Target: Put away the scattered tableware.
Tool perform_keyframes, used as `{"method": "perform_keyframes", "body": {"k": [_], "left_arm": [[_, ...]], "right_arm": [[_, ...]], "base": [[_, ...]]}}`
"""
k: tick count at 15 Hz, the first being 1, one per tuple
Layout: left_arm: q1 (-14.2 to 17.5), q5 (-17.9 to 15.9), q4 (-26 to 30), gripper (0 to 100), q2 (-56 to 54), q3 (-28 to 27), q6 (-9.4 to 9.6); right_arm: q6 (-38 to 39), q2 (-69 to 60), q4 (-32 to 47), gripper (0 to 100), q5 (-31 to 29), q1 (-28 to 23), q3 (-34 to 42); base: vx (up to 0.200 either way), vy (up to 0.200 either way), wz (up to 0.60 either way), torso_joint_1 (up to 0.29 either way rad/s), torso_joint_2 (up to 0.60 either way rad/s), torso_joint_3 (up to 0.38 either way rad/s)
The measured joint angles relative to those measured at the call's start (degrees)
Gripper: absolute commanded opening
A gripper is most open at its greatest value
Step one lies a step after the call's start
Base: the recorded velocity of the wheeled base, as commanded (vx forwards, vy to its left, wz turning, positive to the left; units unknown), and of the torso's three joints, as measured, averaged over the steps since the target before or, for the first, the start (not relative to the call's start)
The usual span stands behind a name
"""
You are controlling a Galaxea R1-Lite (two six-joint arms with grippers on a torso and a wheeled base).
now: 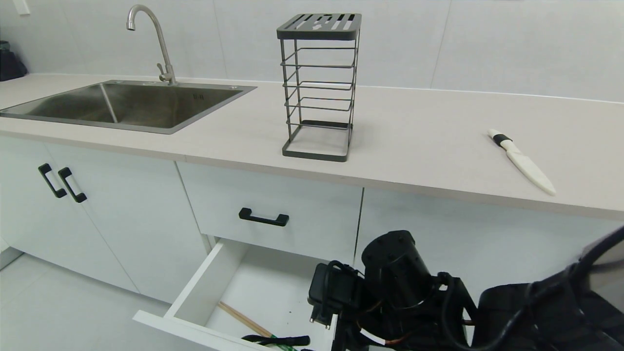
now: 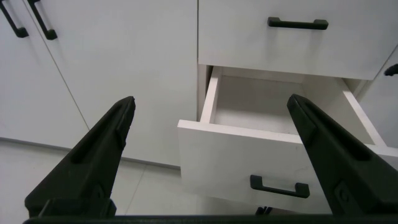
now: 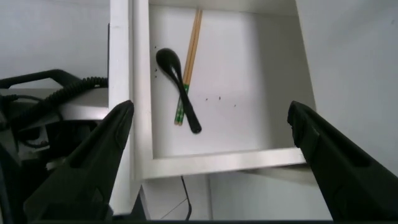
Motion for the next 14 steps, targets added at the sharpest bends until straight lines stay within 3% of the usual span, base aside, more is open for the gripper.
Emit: {"method": "perform_keyframes", "body": {"k": [4, 14], "left_arm": [[0.0, 0.0, 0.0, 100, 0.0, 0.0, 0.0], [0.0, 0.0, -0.02, 100, 0.0, 0.0, 0.0]], "right_arm": [[0.07, -6.39, 0.02, 100, -0.06, -0.91, 6.67], [1.69, -37.16, 2.0, 100, 0.13, -11.56, 24.89]], "base": [[0.0, 0.0, 0.0, 0.0, 0.0, 0.0], [0.0, 0.0, 0.0, 0.0, 0.0, 0.0]]}}
